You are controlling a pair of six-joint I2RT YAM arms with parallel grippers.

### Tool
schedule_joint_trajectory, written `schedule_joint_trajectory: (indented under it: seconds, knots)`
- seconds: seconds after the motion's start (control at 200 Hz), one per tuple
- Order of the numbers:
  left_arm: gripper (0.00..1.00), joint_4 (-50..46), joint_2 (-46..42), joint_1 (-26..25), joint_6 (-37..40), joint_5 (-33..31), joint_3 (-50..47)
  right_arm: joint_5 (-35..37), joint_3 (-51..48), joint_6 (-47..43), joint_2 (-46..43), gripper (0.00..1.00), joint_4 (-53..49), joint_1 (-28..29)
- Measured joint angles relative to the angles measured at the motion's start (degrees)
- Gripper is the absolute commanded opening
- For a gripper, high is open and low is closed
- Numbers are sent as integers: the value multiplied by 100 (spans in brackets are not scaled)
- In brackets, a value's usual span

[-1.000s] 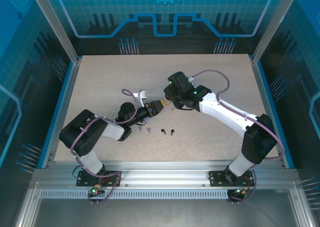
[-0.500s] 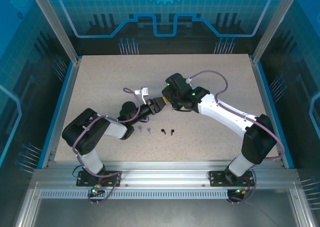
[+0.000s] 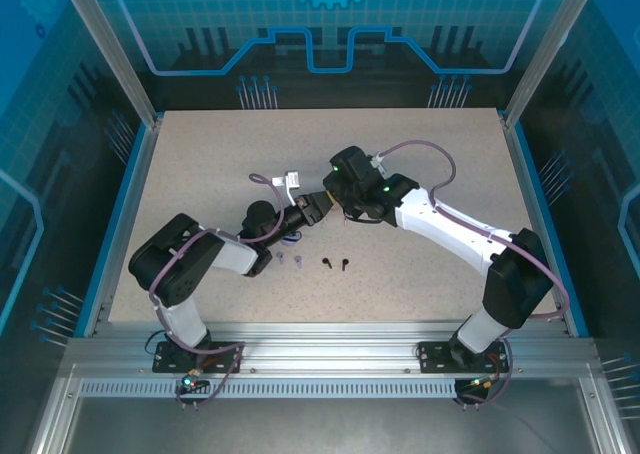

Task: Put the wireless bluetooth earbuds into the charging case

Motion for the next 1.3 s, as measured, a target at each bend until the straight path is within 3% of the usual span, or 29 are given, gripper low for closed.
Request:
schedule_joint_trajectory:
  seconds: [0.255,0.465,0.545,0.72,0.93,1.116,1.301]
  knots:
    - [19,55,26,-28,22,-2,35,94,-61,24,0,40,61,0]
    - [5,48,63,-48,35,-22,35,76,-98,48,-11,78,114,0]
    - [0,37,63,-48,22,-46,35,48,-96,-37,-50,82,136,-2]
    - [0,35,61,-46,-2,-33,35,50,-138,-455,-470,85,175,-127]
    - [0,-313,-210,116,11,369,35,-363,-984,-2100,-1652,86,881,-765]
    - [0,-817,-555,345,66,933,245,-1565,-1998,-3956,-2312,84,1816,-1558]
    - [0,-1307,-623,549,184,1655,693,-2726,-2280,-5302,-2476,81,2288,-1731]
